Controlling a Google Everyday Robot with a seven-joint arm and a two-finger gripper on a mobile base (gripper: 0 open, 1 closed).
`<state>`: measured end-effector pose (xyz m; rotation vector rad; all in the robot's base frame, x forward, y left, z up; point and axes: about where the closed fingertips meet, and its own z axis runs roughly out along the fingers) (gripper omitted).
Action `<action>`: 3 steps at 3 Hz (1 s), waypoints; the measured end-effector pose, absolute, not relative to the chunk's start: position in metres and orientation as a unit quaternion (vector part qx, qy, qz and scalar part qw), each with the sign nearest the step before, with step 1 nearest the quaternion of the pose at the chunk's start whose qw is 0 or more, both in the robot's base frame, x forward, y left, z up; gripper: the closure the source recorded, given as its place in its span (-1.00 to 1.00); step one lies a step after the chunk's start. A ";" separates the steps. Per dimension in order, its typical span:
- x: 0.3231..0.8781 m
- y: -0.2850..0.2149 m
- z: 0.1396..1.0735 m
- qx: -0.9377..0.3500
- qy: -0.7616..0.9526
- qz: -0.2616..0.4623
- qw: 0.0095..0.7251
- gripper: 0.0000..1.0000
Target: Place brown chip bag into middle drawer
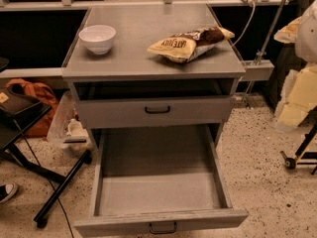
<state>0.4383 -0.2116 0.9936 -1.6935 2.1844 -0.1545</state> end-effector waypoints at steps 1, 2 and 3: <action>0.438 -0.212 0.994 -0.601 0.775 -0.055 0.186 -1.00; 0.456 -0.199 0.991 -0.570 0.794 -0.045 0.204 -1.00; 0.498 -0.177 0.988 -0.505 0.825 -0.009 0.252 -1.00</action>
Offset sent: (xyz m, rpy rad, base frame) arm 0.0606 0.0412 -0.0136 0.1682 -0.0260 -0.2176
